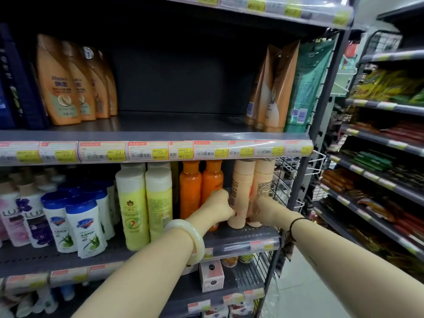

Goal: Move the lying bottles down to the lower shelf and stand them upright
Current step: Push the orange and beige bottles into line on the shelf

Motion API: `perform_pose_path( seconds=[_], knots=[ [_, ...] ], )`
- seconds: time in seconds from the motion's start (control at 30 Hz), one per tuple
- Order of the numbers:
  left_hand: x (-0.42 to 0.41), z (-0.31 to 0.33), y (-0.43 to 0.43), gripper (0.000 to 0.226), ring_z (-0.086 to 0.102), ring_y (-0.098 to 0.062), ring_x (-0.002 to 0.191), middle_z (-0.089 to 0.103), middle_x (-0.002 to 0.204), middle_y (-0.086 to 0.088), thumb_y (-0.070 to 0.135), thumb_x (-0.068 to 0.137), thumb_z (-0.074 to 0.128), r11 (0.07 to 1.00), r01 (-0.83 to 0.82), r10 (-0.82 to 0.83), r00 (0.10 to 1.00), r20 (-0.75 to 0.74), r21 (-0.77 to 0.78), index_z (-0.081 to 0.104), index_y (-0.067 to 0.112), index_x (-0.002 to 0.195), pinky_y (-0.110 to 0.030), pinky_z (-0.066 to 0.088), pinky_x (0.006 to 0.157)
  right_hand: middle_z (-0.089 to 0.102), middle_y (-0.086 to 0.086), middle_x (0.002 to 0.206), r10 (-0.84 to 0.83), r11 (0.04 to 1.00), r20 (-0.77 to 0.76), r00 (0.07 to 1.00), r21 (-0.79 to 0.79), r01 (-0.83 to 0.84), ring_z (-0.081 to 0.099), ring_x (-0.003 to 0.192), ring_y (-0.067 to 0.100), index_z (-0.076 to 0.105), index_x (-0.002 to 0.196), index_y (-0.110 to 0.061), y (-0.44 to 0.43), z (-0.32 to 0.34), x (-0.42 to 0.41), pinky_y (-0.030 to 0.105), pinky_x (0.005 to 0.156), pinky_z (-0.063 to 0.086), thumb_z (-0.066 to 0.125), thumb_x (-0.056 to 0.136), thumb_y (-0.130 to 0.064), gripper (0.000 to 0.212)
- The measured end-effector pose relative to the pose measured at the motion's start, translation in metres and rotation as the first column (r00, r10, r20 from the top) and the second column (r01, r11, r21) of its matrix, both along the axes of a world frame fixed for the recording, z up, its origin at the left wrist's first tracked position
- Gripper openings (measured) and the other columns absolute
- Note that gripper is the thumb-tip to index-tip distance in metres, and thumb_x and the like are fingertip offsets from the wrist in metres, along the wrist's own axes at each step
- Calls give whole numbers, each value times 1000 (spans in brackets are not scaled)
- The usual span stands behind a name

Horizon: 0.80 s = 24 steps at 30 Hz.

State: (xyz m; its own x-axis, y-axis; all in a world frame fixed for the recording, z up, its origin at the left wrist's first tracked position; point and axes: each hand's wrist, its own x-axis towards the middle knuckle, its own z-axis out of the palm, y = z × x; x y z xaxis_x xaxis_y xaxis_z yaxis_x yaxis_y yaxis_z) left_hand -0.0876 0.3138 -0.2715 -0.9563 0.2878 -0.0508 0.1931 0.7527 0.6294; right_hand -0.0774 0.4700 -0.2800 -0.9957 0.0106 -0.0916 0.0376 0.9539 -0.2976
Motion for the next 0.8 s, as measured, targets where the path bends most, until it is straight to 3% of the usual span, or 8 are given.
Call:
perform_pose_path(
  seconds=[0.07, 0.2, 0.4, 0.53, 0.7, 0.8],
  knots=[
    [-5, 0, 12, 47, 59, -26, 108, 58, 122, -11, 19, 80, 71, 1000, 3, -4, 999, -36, -14, 52, 6, 121, -34, 52, 88, 60, 14, 124, -52, 998, -10, 999, 26, 52, 57, 112, 30, 52, 122, -3, 11, 2, 1, 29, 79, 41, 66, 84, -24, 45],
    [-16, -3, 24, 54, 57, -27, 116, 56, 129, -13, 20, 81, 71, 999, 4, -6, 999, -45, -41, 47, 6, 127, -35, 51, 94, 60, 15, 117, -114, 993, 6, 993, 30, 114, 58, 105, 30, 54, 115, -6, 26, 1, -4, 29, 76, 41, 68, 83, -27, 41],
    [-31, -14, 31, 74, 55, -29, 122, 52, 135, -14, 22, 76, 76, 1000, -28, 28, 999, -34, 4, 36, 4, 136, -34, 49, 97, 61, 11, 125, -184, 969, -24, 983, -171, 177, 58, 113, 28, 53, 121, -5, 35, -7, -18, 29, 85, 47, 74, 79, -26, 52],
    [-36, -22, 32, 74, 53, -29, 124, 51, 137, -14, 25, 76, 75, 997, -39, 41, 998, -38, 64, 35, 5, 136, -35, 48, 100, 57, 13, 128, -228, 942, -42, 973, -262, 209, 55, 117, 29, 41, 128, -2, 38, -13, -26, 29, 85, 44, 76, 77, -27, 67],
    [-38, -28, 37, 68, 52, -30, 125, 50, 138, -15, 28, 83, 68, 991, -83, 89, 995, -52, 104, 33, 4, 137, -36, 47, 101, 61, 9, 125, -201, 895, -53, 978, -416, 161, 57, 112, 23, 47, 127, -8, 39, -16, -33, 28, 87, 45, 75, 77, -23, 60],
    [-38, -30, 40, 64, 52, -30, 125, 50, 138, -16, 27, 88, 61, 985, -118, 124, 991, -43, 123, 30, 4, 138, -38, 47, 102, 62, 6, 115, -203, 850, -51, 978, -505, 150, 59, 93, 17, 46, 127, -9, 41, -21, -35, 28, 77, 50, 74, 79, -18, 56]
  ],
)
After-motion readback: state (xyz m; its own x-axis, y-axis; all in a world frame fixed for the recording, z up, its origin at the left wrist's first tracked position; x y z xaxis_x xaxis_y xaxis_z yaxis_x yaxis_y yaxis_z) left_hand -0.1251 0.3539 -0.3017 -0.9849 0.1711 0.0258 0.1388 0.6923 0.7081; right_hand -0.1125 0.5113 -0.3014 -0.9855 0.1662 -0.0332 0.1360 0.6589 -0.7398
